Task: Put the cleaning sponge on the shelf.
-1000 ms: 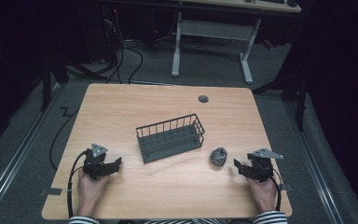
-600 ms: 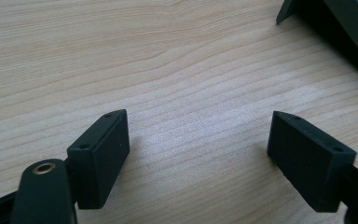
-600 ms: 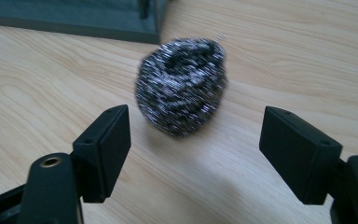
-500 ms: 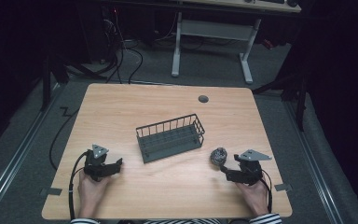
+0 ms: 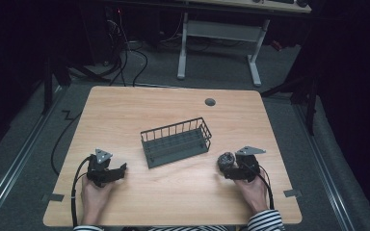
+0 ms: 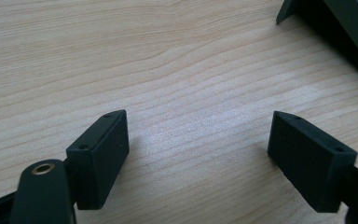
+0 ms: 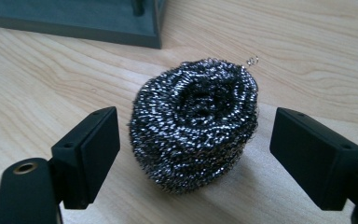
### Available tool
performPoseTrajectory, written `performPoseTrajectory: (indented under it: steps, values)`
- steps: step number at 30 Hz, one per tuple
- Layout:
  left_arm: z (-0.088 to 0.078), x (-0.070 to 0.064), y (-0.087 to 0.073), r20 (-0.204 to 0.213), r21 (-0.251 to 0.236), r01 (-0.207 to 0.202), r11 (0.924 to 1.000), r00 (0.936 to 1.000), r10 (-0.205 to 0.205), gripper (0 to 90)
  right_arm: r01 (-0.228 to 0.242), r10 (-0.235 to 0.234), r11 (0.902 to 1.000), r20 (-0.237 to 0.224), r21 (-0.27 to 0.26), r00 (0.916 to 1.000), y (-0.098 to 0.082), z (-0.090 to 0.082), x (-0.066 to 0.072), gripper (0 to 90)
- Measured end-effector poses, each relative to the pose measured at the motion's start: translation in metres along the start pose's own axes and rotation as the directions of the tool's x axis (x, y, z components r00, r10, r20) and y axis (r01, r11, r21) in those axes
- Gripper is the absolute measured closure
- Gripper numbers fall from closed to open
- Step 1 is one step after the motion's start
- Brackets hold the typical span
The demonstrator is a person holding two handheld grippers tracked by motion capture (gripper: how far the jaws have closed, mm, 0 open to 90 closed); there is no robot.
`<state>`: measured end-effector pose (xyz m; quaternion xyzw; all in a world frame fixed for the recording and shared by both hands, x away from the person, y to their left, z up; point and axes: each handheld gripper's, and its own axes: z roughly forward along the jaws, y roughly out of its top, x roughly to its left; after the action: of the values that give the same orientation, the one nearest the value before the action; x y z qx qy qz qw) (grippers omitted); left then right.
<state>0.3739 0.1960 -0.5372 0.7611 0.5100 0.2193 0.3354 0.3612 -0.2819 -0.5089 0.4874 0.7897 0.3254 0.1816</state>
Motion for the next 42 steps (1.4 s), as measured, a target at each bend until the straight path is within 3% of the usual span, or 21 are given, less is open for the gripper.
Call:
performPoseTrajectory:
  steps: [4,10,17,34,42]
  values:
    - [0.0,0.0,0.0,0.0,0.0,0.0,1.0,1.0,0.0,20.7,-0.002,0.002,0.9998,-0.011,0.019,0.9999,0.0,0.004,-0.002,28.9]
    - [0.0,0.0,0.0,0.0,0.0,0.0,1.0,1.0,0.0,20.7,0.043,-0.043,0.9988,0.007,0.021,0.999,0.001,0.001,0.003,32.8]
    - [0.0,0.0,0.0,0.003,-0.001,-0.003,1.0,1.0,0.003,20.8,0.059,-0.059,0.9979,-0.017,-0.027,0.9981,0.01,-0.01,0.008,33.7]
    - [0.0,0.0,0.0,0.003,-0.002,-0.004,1.0,1.0,0.004,20.8,0.102,-0.118,0.9859,-0.117,-0.133,0.9861,0.063,-0.038,0.023,34.6]
    - [0.0,-0.001,0.0,0.006,-0.002,-0.006,1.0,1.0,0.006,20.7,0.128,-0.151,0.9784,-0.141,-0.162,0.9784,0.099,-0.039,0.031,34.6]
